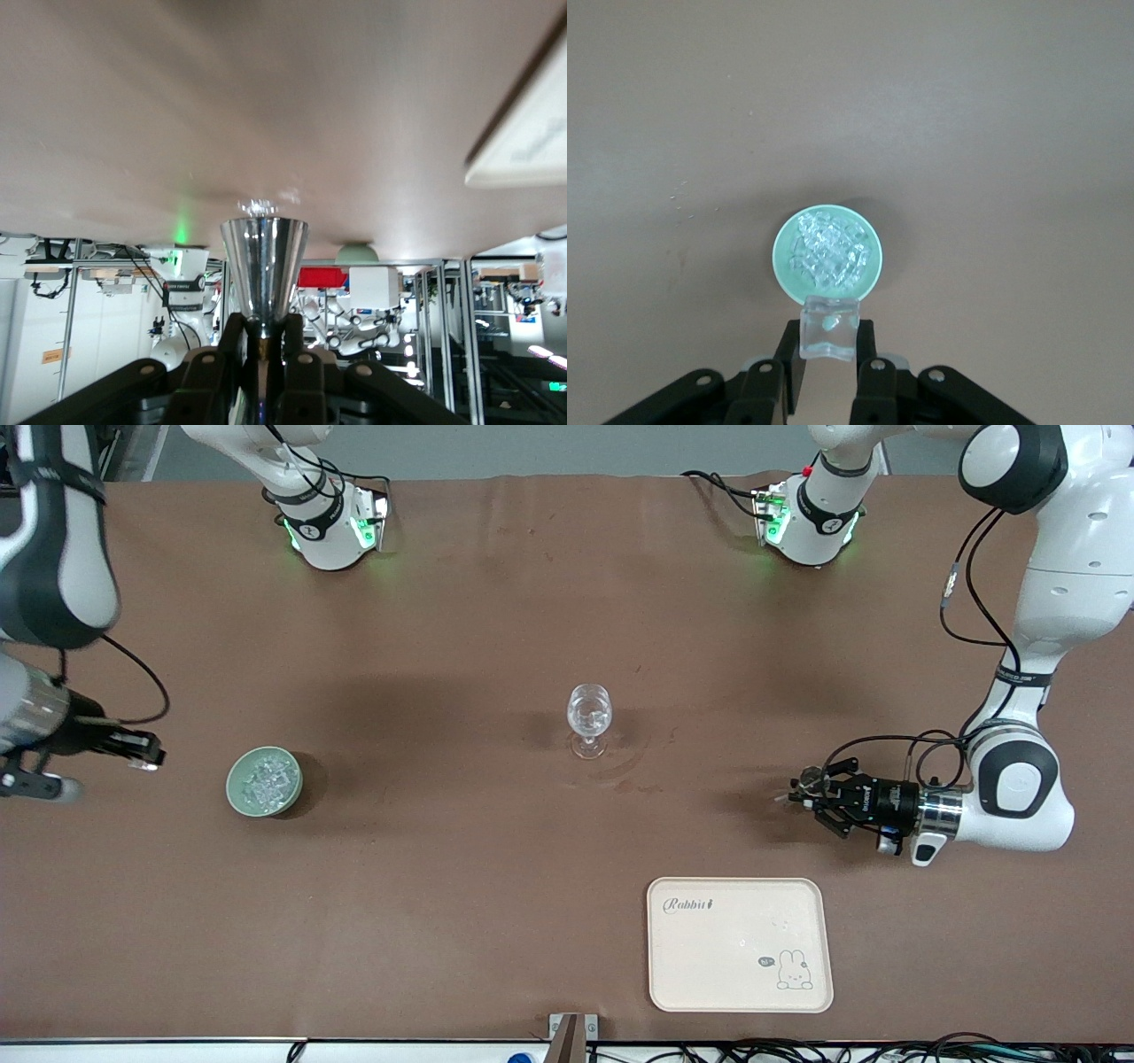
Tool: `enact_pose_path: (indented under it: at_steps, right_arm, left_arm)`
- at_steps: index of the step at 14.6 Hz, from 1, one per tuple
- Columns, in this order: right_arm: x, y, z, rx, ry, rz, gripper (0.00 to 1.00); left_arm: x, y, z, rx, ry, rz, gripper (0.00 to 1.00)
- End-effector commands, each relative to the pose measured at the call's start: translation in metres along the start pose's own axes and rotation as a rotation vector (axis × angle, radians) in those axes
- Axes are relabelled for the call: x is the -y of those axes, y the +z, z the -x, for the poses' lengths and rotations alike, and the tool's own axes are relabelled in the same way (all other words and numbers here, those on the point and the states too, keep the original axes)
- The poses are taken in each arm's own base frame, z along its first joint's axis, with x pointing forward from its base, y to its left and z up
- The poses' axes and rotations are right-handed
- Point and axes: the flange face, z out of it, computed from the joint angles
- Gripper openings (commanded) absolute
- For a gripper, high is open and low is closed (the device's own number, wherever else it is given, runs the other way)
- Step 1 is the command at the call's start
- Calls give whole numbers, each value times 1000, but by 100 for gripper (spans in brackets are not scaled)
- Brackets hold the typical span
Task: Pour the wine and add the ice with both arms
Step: 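Lift the ice cube with the right gripper while the left gripper carries the jigger, then tilt the silver jigger over the wine glass with the left gripper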
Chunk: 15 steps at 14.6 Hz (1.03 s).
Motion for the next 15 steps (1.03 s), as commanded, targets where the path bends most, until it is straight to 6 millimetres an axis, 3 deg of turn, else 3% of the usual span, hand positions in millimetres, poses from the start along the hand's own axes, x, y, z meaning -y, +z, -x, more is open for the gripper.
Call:
enact_pose_path:
  at_steps: [1,4,7,9,15]
  right_arm:
    - [-2,-51,8,3,-3,2,9]
    - [-4,-85,22,21,-1,-2,9]
    - [-5,-112,41,-3,-5,-8,10]
    - [-7,-121,49,-7,-3,-10,10]
    - [-5,-122,50,-10,-15,-11,10]
  left_arm:
    - [-15,19,56,-25,-35,-10,1]
    - [-26,59,116,-91,-52,-51,1]
    - [-30,102,161,-158,-86,-64,1]
    - [-25,121,182,-192,-88,-75,1]
    - [5,173,220,-299,-83,-108,1]
